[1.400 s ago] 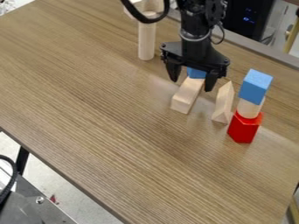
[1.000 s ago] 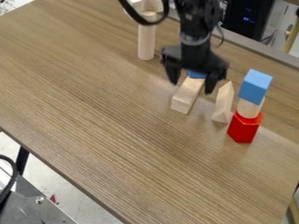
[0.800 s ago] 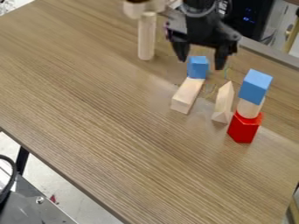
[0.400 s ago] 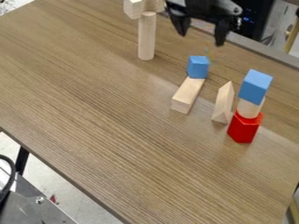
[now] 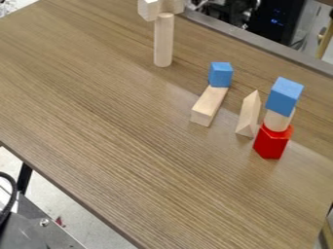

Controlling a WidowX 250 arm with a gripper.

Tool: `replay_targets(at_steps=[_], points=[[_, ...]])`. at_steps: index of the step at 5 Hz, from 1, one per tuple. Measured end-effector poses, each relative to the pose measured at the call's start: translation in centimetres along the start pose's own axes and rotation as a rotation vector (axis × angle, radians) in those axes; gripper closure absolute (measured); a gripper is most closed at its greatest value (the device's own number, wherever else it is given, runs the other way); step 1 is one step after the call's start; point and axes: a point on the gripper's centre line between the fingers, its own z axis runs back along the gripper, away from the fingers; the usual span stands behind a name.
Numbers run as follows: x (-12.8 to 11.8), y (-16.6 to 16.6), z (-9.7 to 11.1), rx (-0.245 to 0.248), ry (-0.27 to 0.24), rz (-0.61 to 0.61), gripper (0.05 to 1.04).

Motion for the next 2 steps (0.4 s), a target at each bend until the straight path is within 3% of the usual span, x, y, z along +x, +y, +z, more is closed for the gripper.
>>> replay_targets(at_steps=[2], points=[[2.6,3.5,0.0,0.000,-0.018,0.038,0.086]])
